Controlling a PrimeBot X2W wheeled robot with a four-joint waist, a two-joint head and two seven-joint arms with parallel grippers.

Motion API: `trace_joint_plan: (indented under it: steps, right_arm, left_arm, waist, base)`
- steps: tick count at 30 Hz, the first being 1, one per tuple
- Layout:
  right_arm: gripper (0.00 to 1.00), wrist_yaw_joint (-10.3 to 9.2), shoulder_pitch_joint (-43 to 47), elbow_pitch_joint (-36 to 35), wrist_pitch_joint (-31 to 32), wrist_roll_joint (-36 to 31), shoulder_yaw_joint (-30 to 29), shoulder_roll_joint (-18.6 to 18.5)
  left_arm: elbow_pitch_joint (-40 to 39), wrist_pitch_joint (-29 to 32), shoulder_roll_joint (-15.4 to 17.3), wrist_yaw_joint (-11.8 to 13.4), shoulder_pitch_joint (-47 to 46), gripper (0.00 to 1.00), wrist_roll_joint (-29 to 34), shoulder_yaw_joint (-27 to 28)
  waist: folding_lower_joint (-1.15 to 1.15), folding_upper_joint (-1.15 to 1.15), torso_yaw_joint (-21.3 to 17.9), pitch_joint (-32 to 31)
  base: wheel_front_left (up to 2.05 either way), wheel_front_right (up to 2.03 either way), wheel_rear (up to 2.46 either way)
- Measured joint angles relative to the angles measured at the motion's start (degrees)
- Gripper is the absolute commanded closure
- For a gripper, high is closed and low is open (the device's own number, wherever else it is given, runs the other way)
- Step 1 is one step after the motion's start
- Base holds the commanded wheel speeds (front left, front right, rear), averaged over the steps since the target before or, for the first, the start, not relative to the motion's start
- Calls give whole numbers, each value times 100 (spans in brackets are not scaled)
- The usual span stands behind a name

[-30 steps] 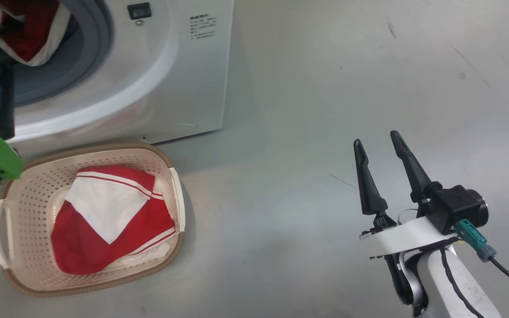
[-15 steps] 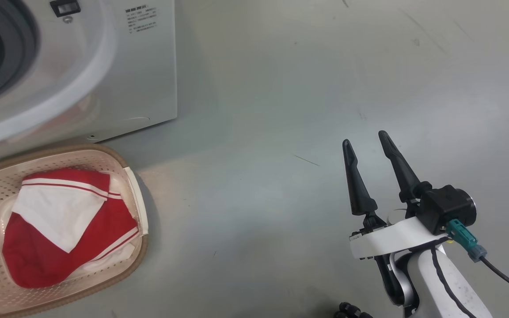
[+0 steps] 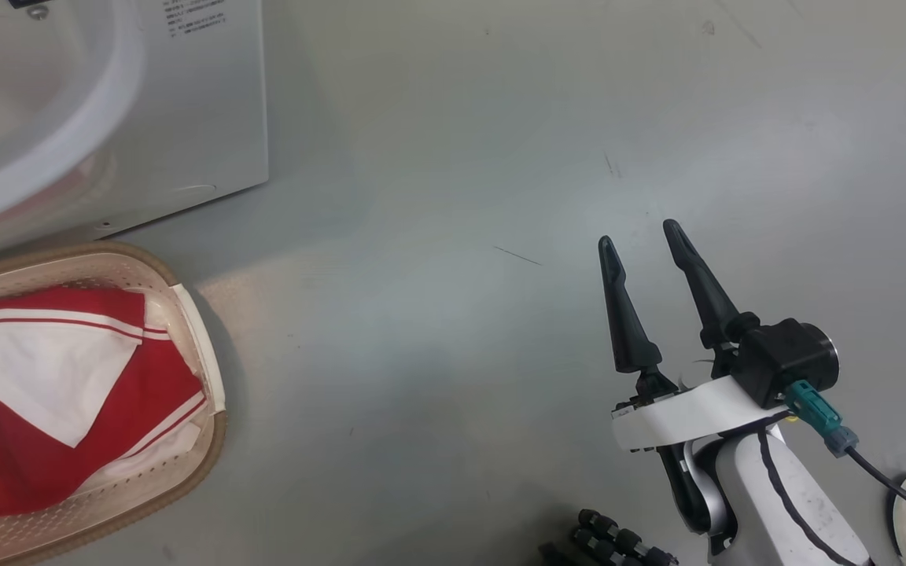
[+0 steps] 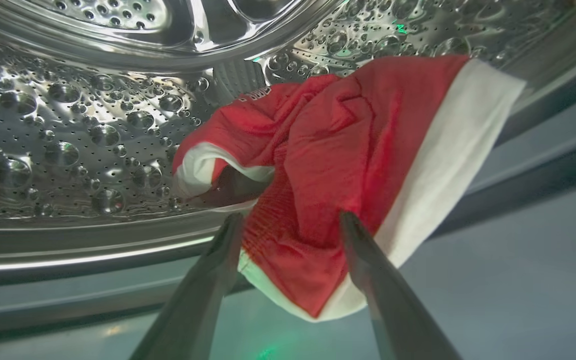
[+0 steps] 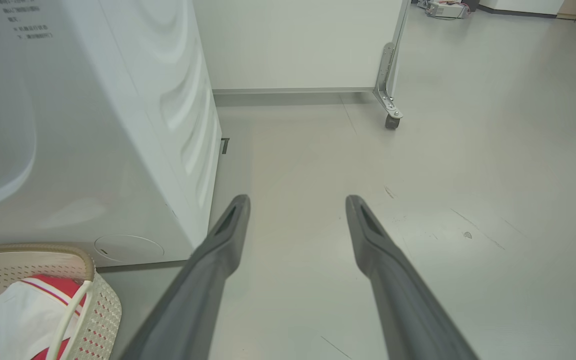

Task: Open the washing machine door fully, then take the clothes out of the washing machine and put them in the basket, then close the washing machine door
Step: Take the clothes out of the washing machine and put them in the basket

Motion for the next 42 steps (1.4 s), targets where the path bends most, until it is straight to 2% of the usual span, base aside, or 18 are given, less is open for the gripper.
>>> trace_joint_plan:
  steps: [26,27,28,36,42]
  right_arm:
    - [0,-8,-173,-51,-14,-5,-1,51]
    - [0,-9,-175,-54,-14,-11,-2,53]
    - [0,-11,-175,-57,-14,-12,-4,53]
    - [0,-59,-182,-65,-14,-21,-29,54]
    - [0,-100,-213,-65,-14,-57,-136,56]
  left_arm:
    - [762,294,279,0,-661,0,163,-203]
    - [801,294,277,0,-694,54,163,-209]
    - [837,294,258,0,-734,100,163,-234]
    - [1000,158,163,2,-810,100,163,-322]
    - [1122,-182,-74,2,-808,100,163,-430]
  waist:
    - [-1,0,-217,256]
    - [-1,0,-220,256]
    - [-1,0,-222,256]
    - [-1,0,-203,239]
    - [-1,0,-102,149]
  base:
    - [0,0,0]
    - [0,0,0]
    - [0,0,0]
    - [0,0,0]
    - [0,0,0]
